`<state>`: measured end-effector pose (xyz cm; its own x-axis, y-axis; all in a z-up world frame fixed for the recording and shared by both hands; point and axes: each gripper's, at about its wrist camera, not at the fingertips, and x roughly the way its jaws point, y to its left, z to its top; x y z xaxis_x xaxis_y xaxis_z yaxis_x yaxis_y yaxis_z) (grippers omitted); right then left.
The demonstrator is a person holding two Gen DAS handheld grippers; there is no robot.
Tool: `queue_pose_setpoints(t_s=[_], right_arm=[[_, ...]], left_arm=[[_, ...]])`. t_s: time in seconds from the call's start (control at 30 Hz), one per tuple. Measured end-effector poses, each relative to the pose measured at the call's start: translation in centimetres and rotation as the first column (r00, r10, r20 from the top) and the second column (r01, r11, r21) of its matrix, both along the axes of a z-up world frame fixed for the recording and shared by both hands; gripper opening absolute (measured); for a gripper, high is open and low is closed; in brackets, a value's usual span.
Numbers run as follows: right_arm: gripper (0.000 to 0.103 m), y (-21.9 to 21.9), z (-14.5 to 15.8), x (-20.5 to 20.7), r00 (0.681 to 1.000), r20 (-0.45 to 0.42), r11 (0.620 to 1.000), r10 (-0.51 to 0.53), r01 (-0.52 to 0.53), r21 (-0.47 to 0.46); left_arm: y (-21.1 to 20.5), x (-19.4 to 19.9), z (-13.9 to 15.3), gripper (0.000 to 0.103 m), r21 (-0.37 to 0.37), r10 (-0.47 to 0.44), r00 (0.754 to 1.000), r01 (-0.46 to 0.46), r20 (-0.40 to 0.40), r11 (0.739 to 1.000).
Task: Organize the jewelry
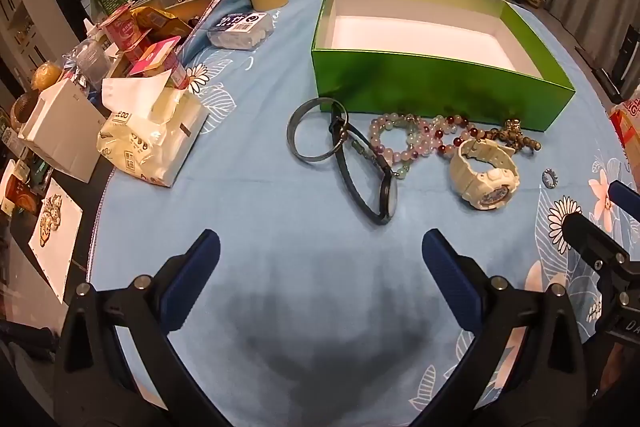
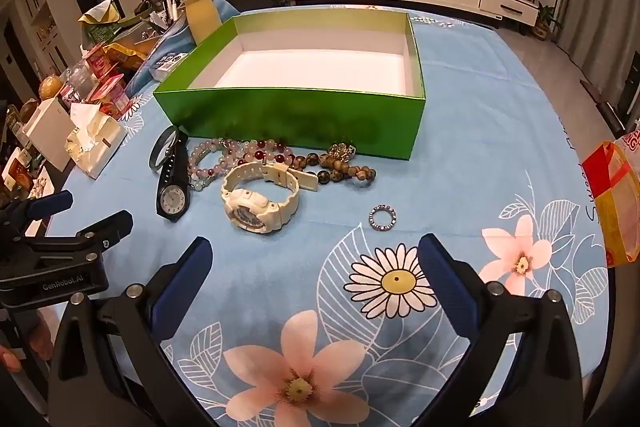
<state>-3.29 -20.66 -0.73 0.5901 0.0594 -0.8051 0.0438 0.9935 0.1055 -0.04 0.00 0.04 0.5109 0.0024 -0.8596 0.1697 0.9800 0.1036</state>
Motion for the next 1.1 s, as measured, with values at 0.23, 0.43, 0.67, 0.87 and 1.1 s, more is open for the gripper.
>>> queue_pose_setpoints(t_s=[0.23,0.43,0.67,0.87,1.1], right_arm=[[0.102,0.10,-0.09,-0.03,1.000,-0.006,1.000,0.005,-0.005,0.000],[0.102,0.36,-0.12,-0.21,1.000,-0.002,1.000,0.005,-0.005,0.000],[0.102,0.26,0.16,-0.28,1.000,0.001,1.000,0.008,-0.008,0.003],[0.102,0.28,0.35,-0.53,1.000,0.005,1.000,0.013,-0.013,0.007],[0.102,0.23,0.30,-0.58,1.000,0.002,1.000,0.011,-0.011,0.008]], left_arm=[[-0.53,-0.56,-0.51,0.101,0.008,0.006,1.000,-0.006,0.003,1.000],[-0.07,-0.59,-0.60,0.101,-0.006,0.000,1.000,0.000,-0.012,1.000],[-0.02,-0.14,-0.70,0.101,-0.010,0.005,1.000,-0.005,-0.025,1.000],[-0.04,-0.17,-0.63,0.101,-0.008,0.004,1.000,-0.004,-0.025,1.000],[-0.04,-0.16,-0.58,0.101,-0.009,0.004,1.000,-0.004,-0.026,1.000]])
